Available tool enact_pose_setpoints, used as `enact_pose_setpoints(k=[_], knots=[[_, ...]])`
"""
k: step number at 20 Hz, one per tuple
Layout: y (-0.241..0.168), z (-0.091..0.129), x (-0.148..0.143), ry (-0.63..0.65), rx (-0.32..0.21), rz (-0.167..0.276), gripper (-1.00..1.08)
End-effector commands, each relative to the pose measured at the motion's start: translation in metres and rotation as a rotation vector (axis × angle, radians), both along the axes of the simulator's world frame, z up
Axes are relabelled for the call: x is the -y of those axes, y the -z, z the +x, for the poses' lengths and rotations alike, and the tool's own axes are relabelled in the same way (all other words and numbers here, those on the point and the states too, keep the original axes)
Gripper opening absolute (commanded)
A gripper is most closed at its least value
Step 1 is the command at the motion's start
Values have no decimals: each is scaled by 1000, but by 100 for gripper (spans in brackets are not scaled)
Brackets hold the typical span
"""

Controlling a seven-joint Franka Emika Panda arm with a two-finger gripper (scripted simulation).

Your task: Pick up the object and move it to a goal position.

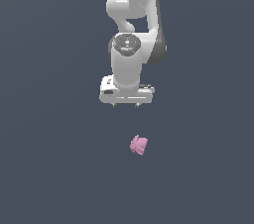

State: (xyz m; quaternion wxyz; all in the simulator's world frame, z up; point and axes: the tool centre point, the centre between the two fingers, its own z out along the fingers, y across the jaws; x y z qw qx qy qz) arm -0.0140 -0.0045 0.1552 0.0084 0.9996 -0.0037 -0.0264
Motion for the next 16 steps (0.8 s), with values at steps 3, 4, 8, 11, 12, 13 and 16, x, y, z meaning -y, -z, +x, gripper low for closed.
enact_pose_setpoints(k=[3,4,8,11,12,13,16], knots=[[0,0,-2,1,-1,2,100],[1,0,-3,3,-2,3,100],[5,-2,-16,11,-10,16,100],[6,-4,-20,11,-13,21,100],[6,-5,-20,10,-13,21,100],[6,-5,-20,10,-13,21,100],[6,-2,-20,14,-12,20,100]])
